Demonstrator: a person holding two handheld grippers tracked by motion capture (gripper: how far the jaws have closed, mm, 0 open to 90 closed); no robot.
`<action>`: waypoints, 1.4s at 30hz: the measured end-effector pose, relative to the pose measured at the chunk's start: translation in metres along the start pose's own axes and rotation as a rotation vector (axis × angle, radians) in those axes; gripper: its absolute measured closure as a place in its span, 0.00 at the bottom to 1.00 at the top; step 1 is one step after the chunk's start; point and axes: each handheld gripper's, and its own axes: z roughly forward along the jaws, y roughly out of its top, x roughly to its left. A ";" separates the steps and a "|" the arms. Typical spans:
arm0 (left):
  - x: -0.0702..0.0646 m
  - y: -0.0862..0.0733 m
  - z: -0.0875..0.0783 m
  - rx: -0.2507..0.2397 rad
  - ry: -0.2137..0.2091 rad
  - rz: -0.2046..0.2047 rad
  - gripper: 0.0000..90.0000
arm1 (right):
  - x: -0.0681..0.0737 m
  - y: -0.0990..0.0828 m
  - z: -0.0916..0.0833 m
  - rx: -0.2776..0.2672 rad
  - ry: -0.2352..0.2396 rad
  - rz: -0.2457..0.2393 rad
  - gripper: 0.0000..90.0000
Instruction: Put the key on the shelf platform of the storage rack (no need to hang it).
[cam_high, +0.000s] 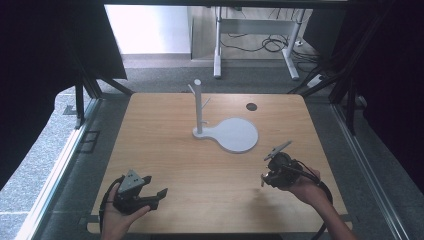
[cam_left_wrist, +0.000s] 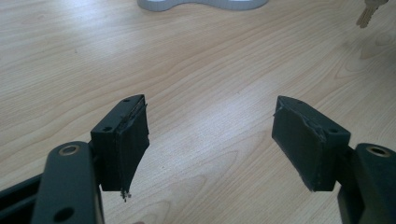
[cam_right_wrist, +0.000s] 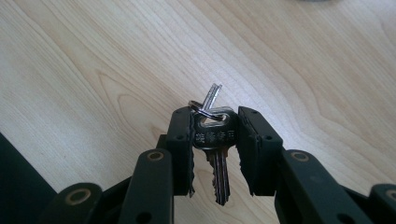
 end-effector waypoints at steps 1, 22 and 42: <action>0.000 0.000 0.000 0.000 0.000 -0.001 0.30 | -0.001 0.001 -0.001 -0.002 0.001 -0.001 0.75; -0.003 0.002 -0.002 -0.006 -0.016 0.005 0.30 | -0.011 0.015 -0.015 -0.031 -0.004 0.004 0.75; -0.004 0.002 -0.001 -0.005 -0.019 0.007 0.30 | -0.018 0.033 -0.021 -0.032 -0.002 0.002 0.75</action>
